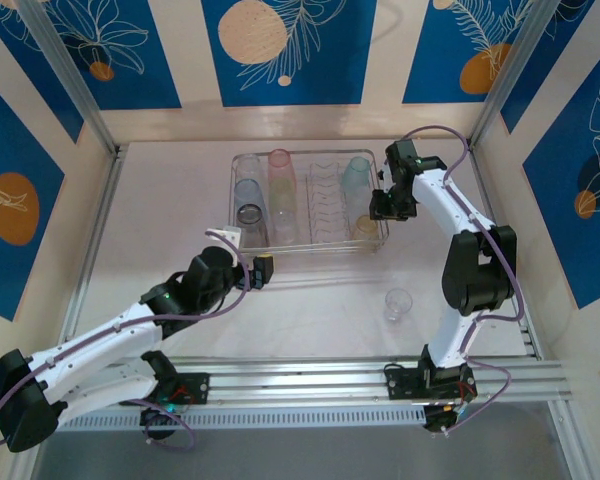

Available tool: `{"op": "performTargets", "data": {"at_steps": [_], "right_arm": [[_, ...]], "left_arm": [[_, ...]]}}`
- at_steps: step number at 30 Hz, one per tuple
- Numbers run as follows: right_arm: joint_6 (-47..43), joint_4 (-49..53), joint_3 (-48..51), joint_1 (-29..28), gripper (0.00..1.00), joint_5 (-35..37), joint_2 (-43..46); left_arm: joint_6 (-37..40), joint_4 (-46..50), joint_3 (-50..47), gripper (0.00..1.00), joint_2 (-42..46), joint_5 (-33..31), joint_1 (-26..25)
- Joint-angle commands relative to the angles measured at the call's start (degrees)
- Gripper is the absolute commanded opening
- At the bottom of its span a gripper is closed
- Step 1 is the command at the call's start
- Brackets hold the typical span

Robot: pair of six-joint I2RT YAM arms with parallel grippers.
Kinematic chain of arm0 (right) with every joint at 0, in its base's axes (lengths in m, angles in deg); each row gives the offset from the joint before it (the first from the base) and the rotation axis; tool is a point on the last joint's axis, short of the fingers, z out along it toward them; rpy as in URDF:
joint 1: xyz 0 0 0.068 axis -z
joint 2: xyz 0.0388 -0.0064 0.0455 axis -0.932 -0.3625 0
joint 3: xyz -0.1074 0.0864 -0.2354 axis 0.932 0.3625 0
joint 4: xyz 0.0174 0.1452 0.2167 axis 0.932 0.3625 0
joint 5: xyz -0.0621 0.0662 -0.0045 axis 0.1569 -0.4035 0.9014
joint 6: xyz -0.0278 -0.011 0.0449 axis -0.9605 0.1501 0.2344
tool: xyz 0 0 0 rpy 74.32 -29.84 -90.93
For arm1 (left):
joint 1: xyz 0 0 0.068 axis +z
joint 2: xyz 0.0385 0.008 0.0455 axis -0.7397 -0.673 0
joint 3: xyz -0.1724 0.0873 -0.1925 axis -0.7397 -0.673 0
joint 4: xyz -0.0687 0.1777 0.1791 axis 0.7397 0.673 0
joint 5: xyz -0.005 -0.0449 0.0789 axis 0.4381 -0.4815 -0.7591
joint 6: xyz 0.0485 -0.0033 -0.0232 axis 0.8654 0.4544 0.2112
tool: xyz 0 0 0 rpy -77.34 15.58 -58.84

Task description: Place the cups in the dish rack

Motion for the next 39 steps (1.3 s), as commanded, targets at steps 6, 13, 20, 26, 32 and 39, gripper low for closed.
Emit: {"op": "performTargets", "data": {"at_steps": [6,13,20,26,32,39], "right_arm": [[-0.3,0.1,1.5,0.0,0.39,2.5,2.1],[-0.9,-0.7,1.3,0.3,0.25,1.5,-0.7],[-0.7,-0.7,1.0,0.5,0.09,0.9,-1.2],[-0.3,-0.2,3.0,-0.6,0.0,1.6,0.3],[0.7,-0.6,9.0,-3.8,0.0,3.0,4.1],[2.8,-0.3,15.4,-7.1,0.0,2.0,10.3]], "left_arm": [[0.7,0.8,1.6,0.96,0.6,-0.6,0.1],[0.6,0.8,1.6,0.96,0.2,-0.4,0.1],[0.6,1.0,1.6,0.96,0.1,-0.4,0.1],[0.7,0.5,2.0,0.96,-1.1,0.0,0.1],[1.0,-0.3,2.3,0.96,-2.2,0.4,0.1],[1.4,-1.0,3.2,0.96,-4.5,1.2,0.1]]}}
